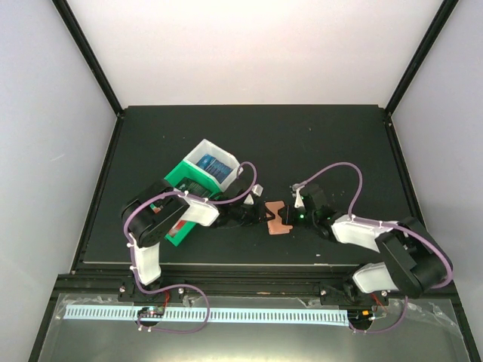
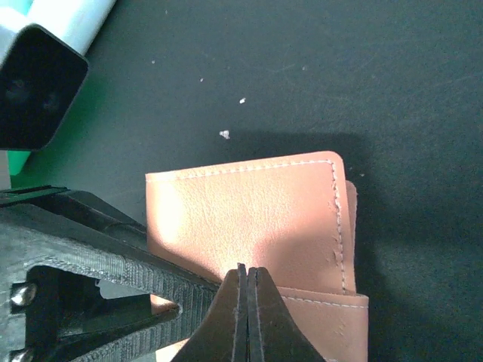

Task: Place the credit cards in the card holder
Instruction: Close the card holder at the center of the board.

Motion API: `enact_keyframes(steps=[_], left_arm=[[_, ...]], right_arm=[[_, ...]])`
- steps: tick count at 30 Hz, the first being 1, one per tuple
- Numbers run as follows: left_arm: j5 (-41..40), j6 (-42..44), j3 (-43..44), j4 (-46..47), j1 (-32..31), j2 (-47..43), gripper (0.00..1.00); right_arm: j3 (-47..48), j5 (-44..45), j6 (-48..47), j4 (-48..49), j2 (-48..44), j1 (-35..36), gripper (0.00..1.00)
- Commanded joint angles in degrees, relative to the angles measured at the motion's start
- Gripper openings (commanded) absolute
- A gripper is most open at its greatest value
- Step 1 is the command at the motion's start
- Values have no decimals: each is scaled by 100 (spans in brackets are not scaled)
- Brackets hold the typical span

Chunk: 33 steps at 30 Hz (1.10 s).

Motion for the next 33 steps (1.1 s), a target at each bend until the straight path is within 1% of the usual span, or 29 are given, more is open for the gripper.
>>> enact_keyframes(steps=[1, 4, 6, 15, 22, 26, 33], left_arm=[[-438, 32, -124, -408, 82, 296, 1], [-448, 31, -125, -416, 82, 307, 2], [-439, 20, -120, -406, 91, 320, 1], [-404, 18, -142, -358, 90, 333, 2], [-392, 10, -157, -326, 91, 334, 2], [-384, 5, -162, -309, 91, 344, 1], [-369, -6, -160, -286, 91, 353, 2]], right_arm=[[-37, 257, -39, 35, -423, 1, 1], [-75, 479, -46, -67, -703, -4, 1], [-60, 543, -99, -141, -698, -3, 1], [16, 255, -122, 105, -9, -3, 1], [-28, 164, -64, 333, 204, -4, 1], [-133, 87, 41, 542, 59, -4, 1], [-236, 148, 84, 500, -176, -4, 1]])
